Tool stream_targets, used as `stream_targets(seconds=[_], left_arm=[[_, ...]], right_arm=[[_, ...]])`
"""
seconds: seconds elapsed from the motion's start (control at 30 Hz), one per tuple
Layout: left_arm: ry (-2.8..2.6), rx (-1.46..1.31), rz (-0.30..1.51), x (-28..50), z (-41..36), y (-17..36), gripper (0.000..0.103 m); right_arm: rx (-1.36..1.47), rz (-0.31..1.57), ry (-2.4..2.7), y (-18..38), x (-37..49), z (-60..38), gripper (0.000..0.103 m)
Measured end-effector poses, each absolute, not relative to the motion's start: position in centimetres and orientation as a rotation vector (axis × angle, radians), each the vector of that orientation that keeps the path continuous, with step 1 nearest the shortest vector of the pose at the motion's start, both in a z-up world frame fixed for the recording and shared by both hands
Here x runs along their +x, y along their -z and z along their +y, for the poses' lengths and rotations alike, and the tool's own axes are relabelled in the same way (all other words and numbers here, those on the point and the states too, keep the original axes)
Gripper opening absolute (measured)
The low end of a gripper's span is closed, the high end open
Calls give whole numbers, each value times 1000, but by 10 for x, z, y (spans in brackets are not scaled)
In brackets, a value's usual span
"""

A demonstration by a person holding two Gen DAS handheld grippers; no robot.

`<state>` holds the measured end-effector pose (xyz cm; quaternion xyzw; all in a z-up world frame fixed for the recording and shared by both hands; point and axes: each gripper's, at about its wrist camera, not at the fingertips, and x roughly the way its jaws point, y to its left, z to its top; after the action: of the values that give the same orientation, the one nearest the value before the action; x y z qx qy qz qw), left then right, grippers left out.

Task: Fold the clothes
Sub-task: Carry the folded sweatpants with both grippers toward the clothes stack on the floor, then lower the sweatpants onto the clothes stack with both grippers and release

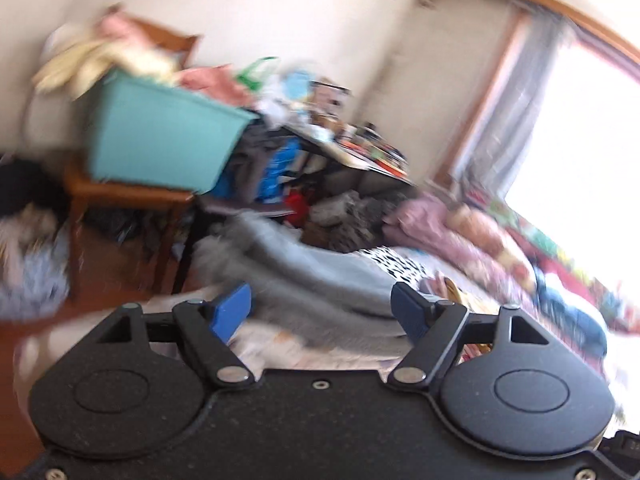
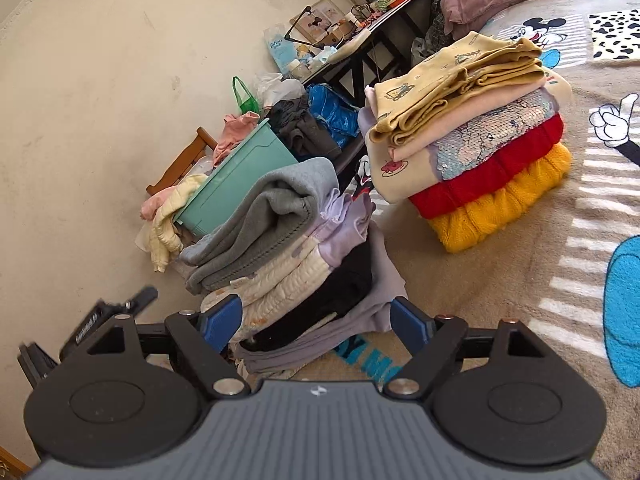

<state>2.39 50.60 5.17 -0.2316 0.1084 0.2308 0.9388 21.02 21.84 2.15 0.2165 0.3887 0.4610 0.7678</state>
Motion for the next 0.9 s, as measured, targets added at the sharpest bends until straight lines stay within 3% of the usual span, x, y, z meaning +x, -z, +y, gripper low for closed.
stream_targets(seconds=[0.17,0.43,0.57,0.63,0.9], left_arm=[[-351,-137,368,88,478,-57,77],[-340,561,558,132,438,2,79],[-378,659,626,148,445,15,79],[-394,640,626,149,452,14,70],[-329,675,597,153,451,-10,73]], right_arm=[[449,823,-1044,-34,201,208,82],[486,826,-1123,-33,184,178,87],[513,841,-1124,-22,177,180,87],[528,853,-1132,-16,175,183,87],[546,886,-1149,-1,165,188,87]])
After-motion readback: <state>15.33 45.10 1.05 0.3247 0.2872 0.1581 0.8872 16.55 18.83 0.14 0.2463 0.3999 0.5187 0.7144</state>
